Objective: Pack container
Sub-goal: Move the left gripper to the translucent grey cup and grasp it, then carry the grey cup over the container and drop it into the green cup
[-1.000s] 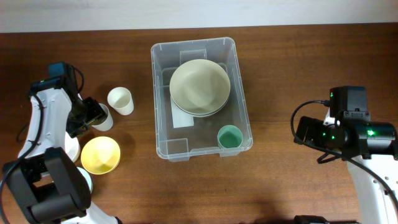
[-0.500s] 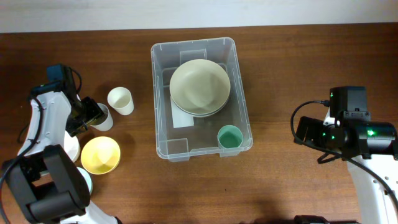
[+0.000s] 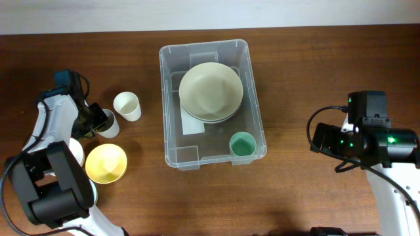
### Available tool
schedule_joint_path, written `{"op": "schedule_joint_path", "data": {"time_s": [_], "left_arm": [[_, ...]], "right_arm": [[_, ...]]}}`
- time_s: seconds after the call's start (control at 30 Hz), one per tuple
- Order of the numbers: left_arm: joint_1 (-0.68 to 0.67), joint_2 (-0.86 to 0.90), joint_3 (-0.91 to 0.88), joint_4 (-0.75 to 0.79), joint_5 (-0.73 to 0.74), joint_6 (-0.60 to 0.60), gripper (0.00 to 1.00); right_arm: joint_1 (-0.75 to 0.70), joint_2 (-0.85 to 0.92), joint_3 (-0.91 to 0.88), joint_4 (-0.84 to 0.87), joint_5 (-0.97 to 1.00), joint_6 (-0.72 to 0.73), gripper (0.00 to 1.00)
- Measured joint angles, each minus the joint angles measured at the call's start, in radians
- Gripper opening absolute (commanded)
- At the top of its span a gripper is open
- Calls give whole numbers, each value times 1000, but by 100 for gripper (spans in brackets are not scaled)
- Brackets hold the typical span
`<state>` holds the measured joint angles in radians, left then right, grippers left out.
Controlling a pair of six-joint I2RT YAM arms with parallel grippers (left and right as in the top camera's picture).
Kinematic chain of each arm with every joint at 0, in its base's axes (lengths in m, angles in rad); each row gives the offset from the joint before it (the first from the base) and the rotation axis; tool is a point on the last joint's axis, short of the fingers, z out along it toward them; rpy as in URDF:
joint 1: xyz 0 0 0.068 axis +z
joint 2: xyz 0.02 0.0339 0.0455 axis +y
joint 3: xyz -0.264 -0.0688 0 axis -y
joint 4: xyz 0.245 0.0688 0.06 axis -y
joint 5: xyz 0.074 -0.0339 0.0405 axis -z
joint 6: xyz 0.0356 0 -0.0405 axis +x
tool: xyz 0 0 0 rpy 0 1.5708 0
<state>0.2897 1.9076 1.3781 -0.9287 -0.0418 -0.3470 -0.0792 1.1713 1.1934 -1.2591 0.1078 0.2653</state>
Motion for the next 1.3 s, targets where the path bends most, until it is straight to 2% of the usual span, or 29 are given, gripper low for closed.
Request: {"op": "schedule_joint_path", "data": {"time_s": [0.17, 0.4, 0.7, 0.87, 1.03, 1.3], "left_arm": [[0, 0, 0, 2, 0, 2, 1], [0, 0, 33, -9, 0, 3, 1], [0, -11, 216, -185, 0, 3, 1], [-18, -119, 321, -282, 5, 3, 0], [-156, -271, 356, -324, 34, 3, 1], [-574, -314, 361, -313, 63, -4, 1]], "right_arm": [[0, 0, 0, 0, 0, 0, 99], [0, 0, 0, 0, 0, -1, 99], [0, 0, 0, 0, 0, 0, 99], [0, 0, 0, 0, 0, 0, 99], [0, 0, 0, 0, 0, 0, 99], [0, 0, 0, -1, 0, -1, 99]]}}
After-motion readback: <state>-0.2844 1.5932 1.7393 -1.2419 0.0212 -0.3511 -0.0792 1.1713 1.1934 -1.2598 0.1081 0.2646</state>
